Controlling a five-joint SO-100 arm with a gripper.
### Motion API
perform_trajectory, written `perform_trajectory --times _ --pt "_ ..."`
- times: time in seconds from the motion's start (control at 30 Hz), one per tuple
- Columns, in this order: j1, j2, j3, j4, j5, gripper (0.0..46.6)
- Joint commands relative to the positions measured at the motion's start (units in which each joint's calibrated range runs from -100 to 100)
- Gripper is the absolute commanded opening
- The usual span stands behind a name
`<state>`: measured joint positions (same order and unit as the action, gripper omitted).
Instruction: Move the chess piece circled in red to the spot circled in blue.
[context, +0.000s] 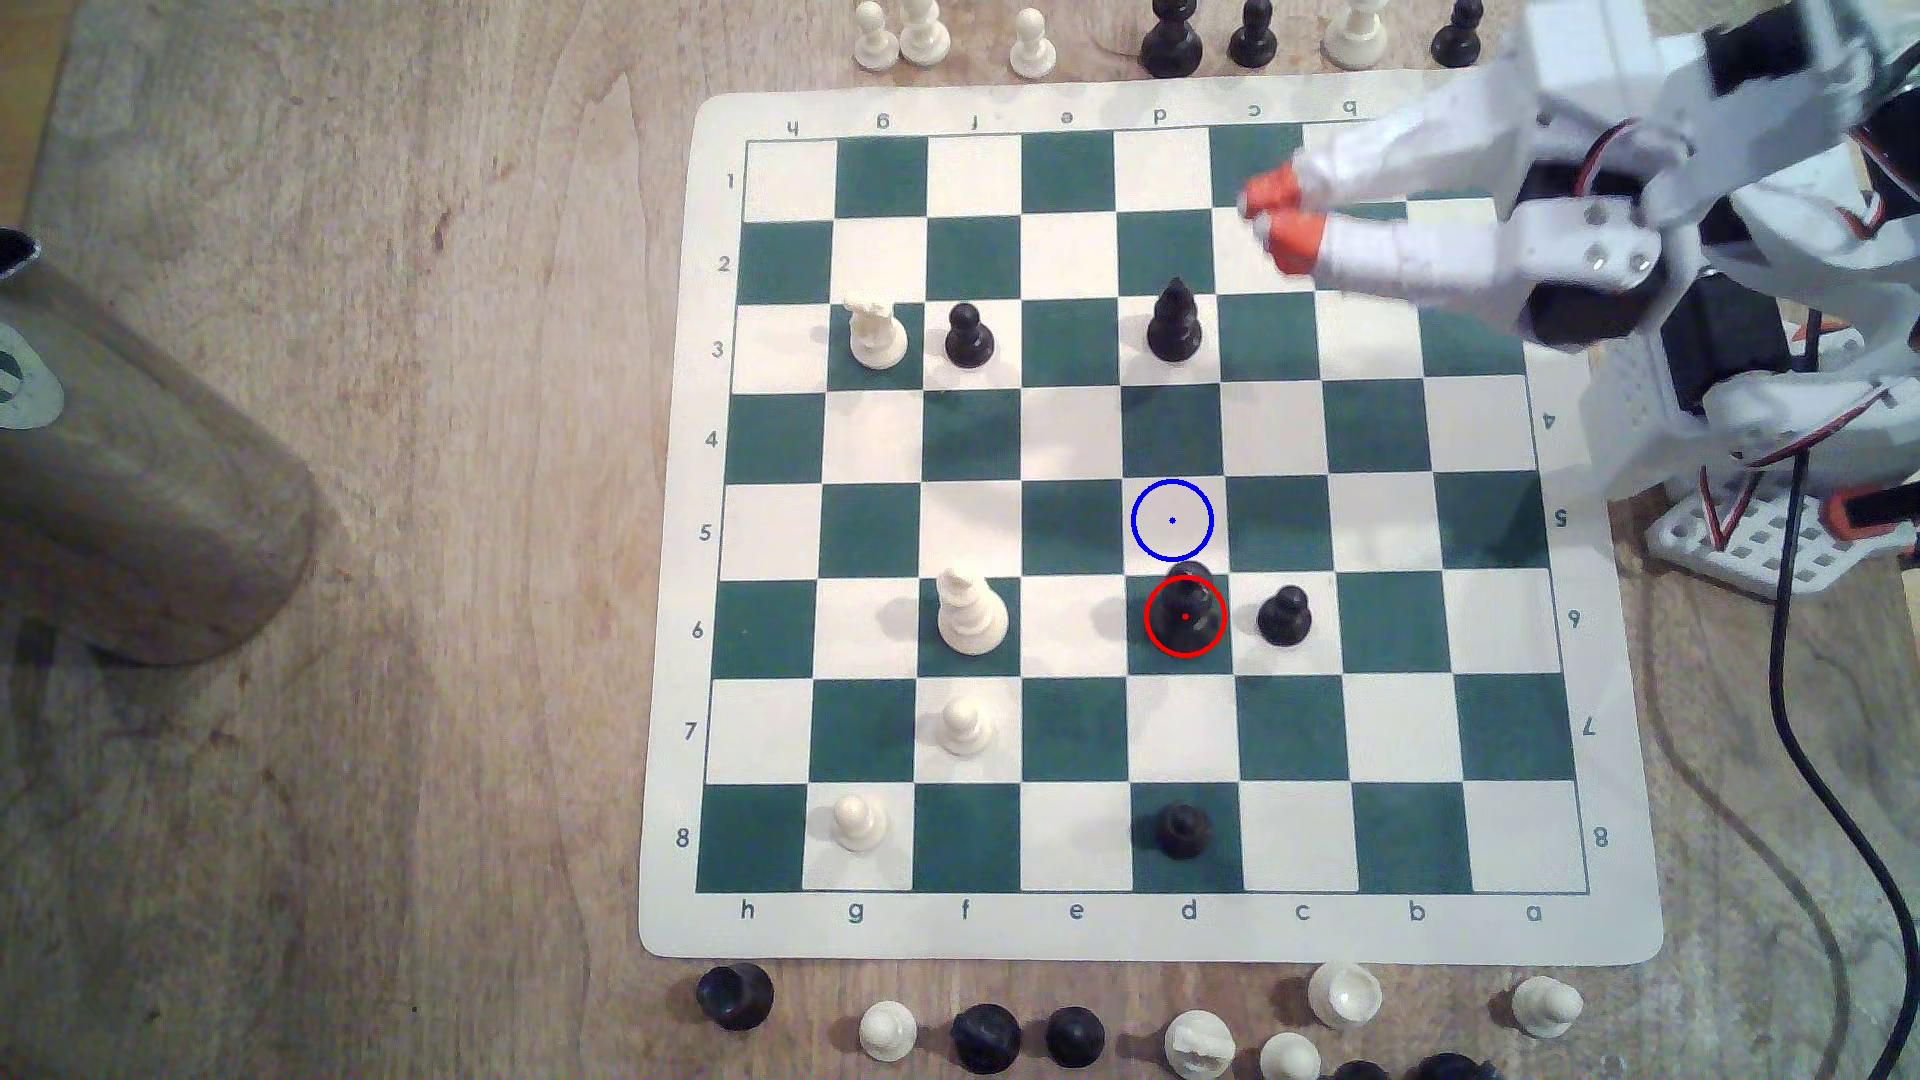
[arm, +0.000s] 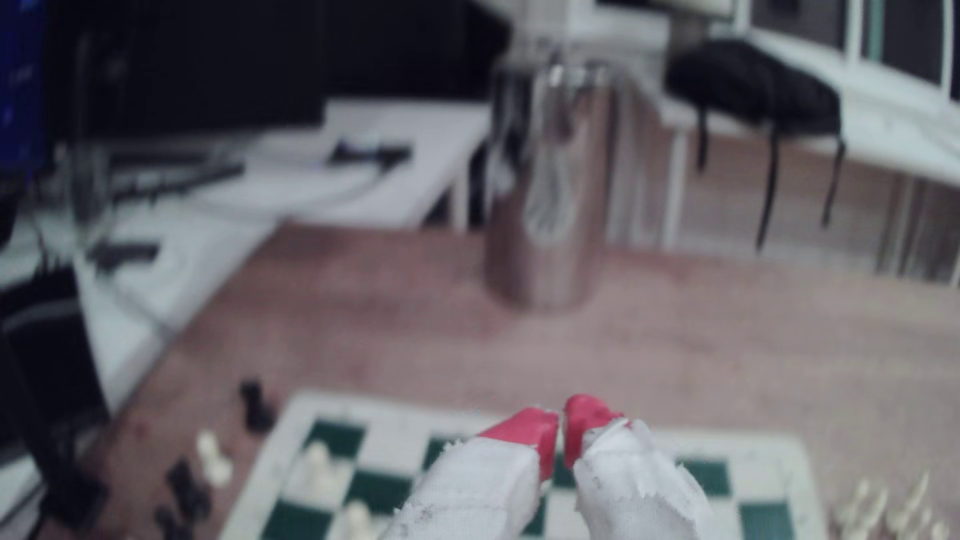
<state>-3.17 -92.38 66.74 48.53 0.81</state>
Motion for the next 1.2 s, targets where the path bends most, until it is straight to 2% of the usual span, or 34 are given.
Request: perform_trajectory --times 0.0,0.17,0.3,0.4,0.57,0.93,1.17 --pt "-2.4 6.2 -8.7 10.3 0.1 1.5" --pt "-3.2 11.6 -9.7 14.0 -1.1 4.0" --pt "-3.9 20.1 -14.9 16.3 -3.4 10.6" --pt "-5.3 26.8 -18.9 18.1 -4.5 12.9" --pt "-5.8 34.4 -22.4 19.7 -4.7 16.9" --pt "-9.5 44.8 -25.6 19.9 -5.2 18.9" --pt "-9.5 50.2 -23.0 14.9 -5.3 18.9"
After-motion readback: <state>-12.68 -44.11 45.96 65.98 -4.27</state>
